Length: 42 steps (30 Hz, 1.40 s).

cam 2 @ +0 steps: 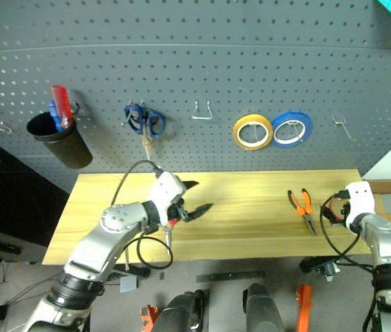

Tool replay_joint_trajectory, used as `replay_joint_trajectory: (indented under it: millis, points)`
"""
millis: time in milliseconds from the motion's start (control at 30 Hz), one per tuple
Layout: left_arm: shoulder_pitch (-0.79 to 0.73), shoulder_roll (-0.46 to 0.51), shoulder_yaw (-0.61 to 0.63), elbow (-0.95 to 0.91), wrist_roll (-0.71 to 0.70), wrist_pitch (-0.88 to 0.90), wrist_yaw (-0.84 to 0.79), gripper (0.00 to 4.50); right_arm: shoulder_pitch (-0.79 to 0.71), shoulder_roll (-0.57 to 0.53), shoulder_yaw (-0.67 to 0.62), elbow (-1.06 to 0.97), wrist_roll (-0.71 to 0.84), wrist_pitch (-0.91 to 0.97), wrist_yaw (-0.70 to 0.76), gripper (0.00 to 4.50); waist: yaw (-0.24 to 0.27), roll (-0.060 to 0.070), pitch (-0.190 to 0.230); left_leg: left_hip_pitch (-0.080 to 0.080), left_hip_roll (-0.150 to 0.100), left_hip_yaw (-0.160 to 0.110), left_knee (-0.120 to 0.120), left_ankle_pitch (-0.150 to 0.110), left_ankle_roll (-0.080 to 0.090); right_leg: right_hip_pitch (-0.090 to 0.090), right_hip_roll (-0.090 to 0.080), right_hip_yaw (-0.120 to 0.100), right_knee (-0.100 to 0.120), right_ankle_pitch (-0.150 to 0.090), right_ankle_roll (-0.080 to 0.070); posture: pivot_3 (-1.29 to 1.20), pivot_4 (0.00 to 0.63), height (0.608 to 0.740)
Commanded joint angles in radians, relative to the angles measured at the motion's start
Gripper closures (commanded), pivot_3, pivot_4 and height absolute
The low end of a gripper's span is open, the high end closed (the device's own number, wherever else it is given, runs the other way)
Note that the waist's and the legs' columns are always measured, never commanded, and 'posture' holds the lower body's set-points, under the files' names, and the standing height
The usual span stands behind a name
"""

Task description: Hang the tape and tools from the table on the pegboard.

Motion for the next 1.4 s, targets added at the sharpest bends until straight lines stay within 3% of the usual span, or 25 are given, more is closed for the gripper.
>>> replay_joint_trajectory:
  millis: [33,367,500,867,1000,1100,1233,1400]
  points:
    - [-0.045,-0.002,-0.046,-0.049,-0.024,-0.008,-0.089,0.60,-0.086,-0.013,0.023,0.171,-0.039,-0.062,0.025,0.00,-0.003,0.000,0.011,0.000,0.000,0.002,0.000,0.000,0.000,0.000,0.000,-0.001,0.000,0.000,0.000,-0.17,0.310,0.740]
    - [-0.109,-0.039,-0.066,-0.045,-0.029,-0.011,-0.146,0.60,-0.335,-0.023,0.142,0.628,-0.181,-0.216,0.104,0.00,-0.003,-0.003,0.044,-0.001,-0.001,0.004,0.002,0.000,0.001,0.000,0.000,0.000,0.000,0.000,0.001,-0.14,0.324,0.740]
    - [-0.113,-0.036,-0.075,-0.057,-0.027,-0.036,-0.182,0.58,-0.390,-0.019,0.170,0.718,-0.210,-0.189,0.154,0.88,-0.002,-0.005,0.046,-0.001,-0.001,0.004,0.002,0.000,0.000,0.000,0.000,0.000,0.000,0.000,0.001,-0.14,0.321,0.740]
    - [-0.131,-0.066,-0.063,-0.073,-0.082,-0.011,-0.241,0.58,-0.347,-0.004,0.256,0.746,-0.322,-0.255,0.122,4.49,-0.001,-0.007,0.047,-0.001,-0.001,0.003,0.004,0.000,0.000,0.001,0.000,-0.001,0.000,0.000,0.001,-0.15,0.295,0.740]
    - [-0.141,-0.078,-0.070,-0.075,-0.100,-0.002,-0.252,0.58,-0.294,-0.007,0.231,0.692,-0.298,-0.279,0.092,4.49,-0.001,-0.009,0.045,-0.001,-0.001,0.003,0.007,0.000,0.000,0.002,0.000,-0.001,0.000,0.001,0.002,-0.18,0.291,0.740]
    - [-0.165,-0.095,-0.079,-0.064,-0.107,0.000,-0.260,0.58,-0.159,-0.048,0.174,0.421,-0.248,-0.252,0.099,4.49,0.004,-0.009,0.045,-0.003,-0.001,0.002,0.011,0.000,0.000,0.002,0.000,-0.001,0.000,0.002,0.004,-0.19,0.295,0.740]
    - [-0.195,-0.118,-0.075,-0.044,-0.110,-0.007,-0.262,0.58,0.117,-0.076,0.038,-0.174,-0.189,-0.097,0.077,4.49,0.000,-0.005,0.047,-0.008,-0.002,-0.001,0.014,-0.001,0.001,0.000,0.000,-0.001,0.000,0.003,0.006,-0.22,0.305,0.740]
    - [-0.236,-0.158,-0.055,-0.028,-0.141,0.007,-0.255,0.58,0.341,-0.009,-0.089,-0.802,-0.223,0.014,-0.052,4.49,-0.024,-0.002,0.049,-0.010,-0.001,0.000,0.015,-0.001,0.001,-0.005,0.000,0.002,0.001,0.002,0.011,-0.25,0.319,0.740]
